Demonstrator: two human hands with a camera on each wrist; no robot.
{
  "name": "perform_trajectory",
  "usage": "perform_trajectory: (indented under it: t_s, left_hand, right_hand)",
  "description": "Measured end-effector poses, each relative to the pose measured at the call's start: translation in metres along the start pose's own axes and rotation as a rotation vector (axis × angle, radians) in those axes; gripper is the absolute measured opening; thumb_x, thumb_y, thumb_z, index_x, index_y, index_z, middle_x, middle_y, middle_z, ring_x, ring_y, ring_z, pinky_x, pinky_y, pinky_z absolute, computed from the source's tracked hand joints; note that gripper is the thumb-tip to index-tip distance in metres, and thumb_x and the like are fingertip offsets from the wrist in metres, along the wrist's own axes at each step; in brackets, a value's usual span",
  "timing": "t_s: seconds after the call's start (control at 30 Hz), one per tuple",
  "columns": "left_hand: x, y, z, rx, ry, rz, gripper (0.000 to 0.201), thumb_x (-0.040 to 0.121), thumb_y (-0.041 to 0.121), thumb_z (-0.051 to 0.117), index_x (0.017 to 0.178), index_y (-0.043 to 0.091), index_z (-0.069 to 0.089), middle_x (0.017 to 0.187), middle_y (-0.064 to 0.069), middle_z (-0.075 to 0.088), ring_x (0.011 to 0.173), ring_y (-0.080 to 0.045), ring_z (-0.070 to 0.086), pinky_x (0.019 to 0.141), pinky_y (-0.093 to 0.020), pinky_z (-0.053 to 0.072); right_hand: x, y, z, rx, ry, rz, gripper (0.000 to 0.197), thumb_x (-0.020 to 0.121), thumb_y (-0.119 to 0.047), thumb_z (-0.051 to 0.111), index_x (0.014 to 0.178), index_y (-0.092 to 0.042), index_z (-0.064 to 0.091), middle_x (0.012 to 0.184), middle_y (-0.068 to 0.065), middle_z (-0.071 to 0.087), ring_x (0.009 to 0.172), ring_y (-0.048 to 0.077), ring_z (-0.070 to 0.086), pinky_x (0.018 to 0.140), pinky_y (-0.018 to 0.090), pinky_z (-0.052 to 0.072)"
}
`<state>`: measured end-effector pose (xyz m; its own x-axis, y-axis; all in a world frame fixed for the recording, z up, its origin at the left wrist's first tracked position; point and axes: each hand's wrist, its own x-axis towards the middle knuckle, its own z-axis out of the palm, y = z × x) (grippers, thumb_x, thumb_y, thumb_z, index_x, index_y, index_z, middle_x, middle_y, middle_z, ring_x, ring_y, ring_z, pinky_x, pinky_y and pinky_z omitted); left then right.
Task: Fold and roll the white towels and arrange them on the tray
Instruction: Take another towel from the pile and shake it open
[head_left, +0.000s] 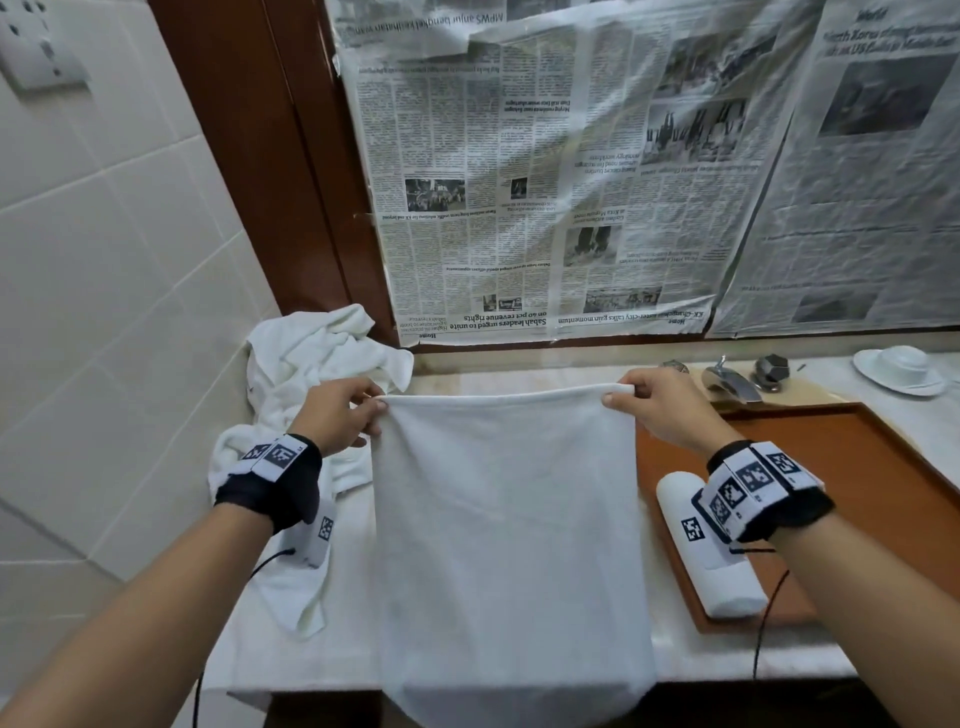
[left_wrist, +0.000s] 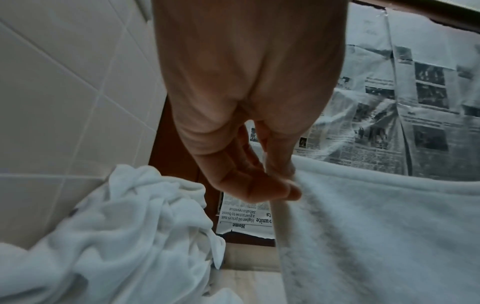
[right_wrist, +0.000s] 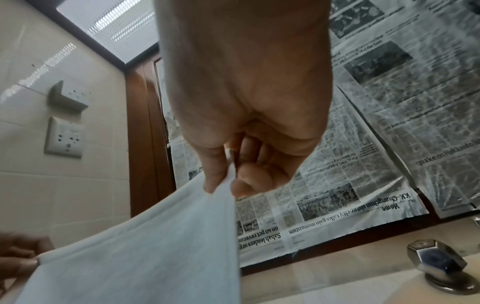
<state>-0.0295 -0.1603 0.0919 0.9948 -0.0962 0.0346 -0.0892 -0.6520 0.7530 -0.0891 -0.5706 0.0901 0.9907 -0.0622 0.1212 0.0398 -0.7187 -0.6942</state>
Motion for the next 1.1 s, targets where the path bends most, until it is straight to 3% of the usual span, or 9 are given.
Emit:
perform_trajectory:
  t_s: [0.13,0.27,0.47,0.63,0.73,0.8,0.9,0.97,1.1]
  left_hand:
    - [0.040,-0.010,0.016,-0.188,-0.020,-0.104,0.007,0.097,0.006,0.061,0.099,0.001,0.063,0.085,-0.017,0.063,0.055,-0.019,0.070,0.050,-0.026,0.057]
    - [0.091,-0.031,0.028,-0.217,-0.047,-0.134,0.005,0.094,0.006,0.064,0.090,0.003,0.066,0.085,-0.022,0.067,0.068,-0.032,0.073,0.065,-0.041,0.063]
    - [0.167,-0.055,0.056,-0.150,-0.051,-0.168,0.005,0.092,0.009,0.067,0.088,0.006,0.069,0.081,-0.019,0.072,0.068,-0.027,0.074,0.060,-0.033,0.062]
    - [0.223,-0.081,0.088,-0.086,-0.035,-0.211,0.007,0.091,0.017,0.067,0.086,0.013,0.069,0.071,-0.008,0.074,0.064,-0.017,0.074,0.067,-0.038,0.062]
    - [0.249,-0.094,0.111,0.013,-0.016,-0.217,0.010,0.092,0.019,0.065,0.085,0.013,0.067,0.070,-0.005,0.073,0.059,-0.012,0.072,0.062,-0.028,0.058]
    - [0.264,-0.102,0.126,0.098,-0.007,-0.221,0.011,0.093,0.020,0.063,0.085,0.015,0.067,0.070,-0.002,0.073,0.055,-0.007,0.070,0.053,-0.019,0.050]
    - [0.285,-0.117,0.144,0.166,-0.038,-0.262,0.011,0.092,0.019,0.059,0.084,0.017,0.066,0.070,-0.001,0.072,0.056,-0.009,0.070,0.051,-0.021,0.047]
    - [0.293,-0.128,0.155,0.196,-0.044,-0.281,0.012,0.090,0.018,0.057,0.082,0.018,0.065,0.063,0.000,0.071,0.056,-0.010,0.069,0.055,-0.022,0.049]
    - [0.301,-0.139,0.171,0.239,0.000,-0.288,0.013,0.090,0.021,0.055,0.083,0.018,0.066,0.066,0.003,0.070,0.064,-0.010,0.066,0.053,-0.020,0.039]
  right_hand:
    - [0.040,0.011,0.018,0.002,-0.008,0.098,0.025,0.090,-0.033,0.072,0.075,-0.014,0.067,0.062,0.007,0.061,0.055,0.020,0.053,0.057,0.030,0.038]
    - [0.084,0.018,0.037,-0.050,-0.042,0.179,0.020,0.092,-0.028,0.068,0.079,-0.014,0.067,0.053,0.002,0.065,0.043,0.013,0.058,0.050,0.028,0.044]
    - [0.151,0.042,0.068,-0.009,-0.057,0.298,0.016,0.096,-0.015,0.060,0.086,-0.004,0.066,0.064,0.014,0.070,0.048,0.019,0.068,0.044,0.026,0.051]
    - [0.206,0.076,0.095,0.093,-0.006,0.386,0.009,0.093,-0.012,0.065,0.096,-0.004,0.068,0.072,0.015,0.071,0.056,0.022,0.071,0.057,0.032,0.059]
    - [0.234,0.103,0.118,0.111,0.018,0.428,0.017,0.091,-0.013,0.067,0.095,0.003,0.066,0.081,0.020,0.072,0.060,0.023,0.073,0.072,0.042,0.062]
    - [0.249,0.120,0.132,0.126,0.031,0.456,0.018,0.091,-0.013,0.066,0.095,0.005,0.065,0.087,0.022,0.071,0.057,0.019,0.072,0.063,0.031,0.061]
    - [0.264,0.140,0.151,0.130,0.029,0.486,0.012,0.091,-0.012,0.064,0.088,0.000,0.063,0.088,0.021,0.072,0.054,0.015,0.070,0.050,0.018,0.054]
    - [0.272,0.151,0.161,0.129,0.015,0.493,0.011,0.091,-0.010,0.064,0.082,-0.005,0.060,0.086,0.021,0.072,0.053,0.017,0.070,0.053,0.021,0.056]
    - [0.285,0.163,0.174,0.111,0.051,0.506,0.014,0.089,-0.010,0.062,0.083,0.002,0.060,0.079,0.023,0.071,0.059,0.027,0.072,0.074,0.038,0.060]
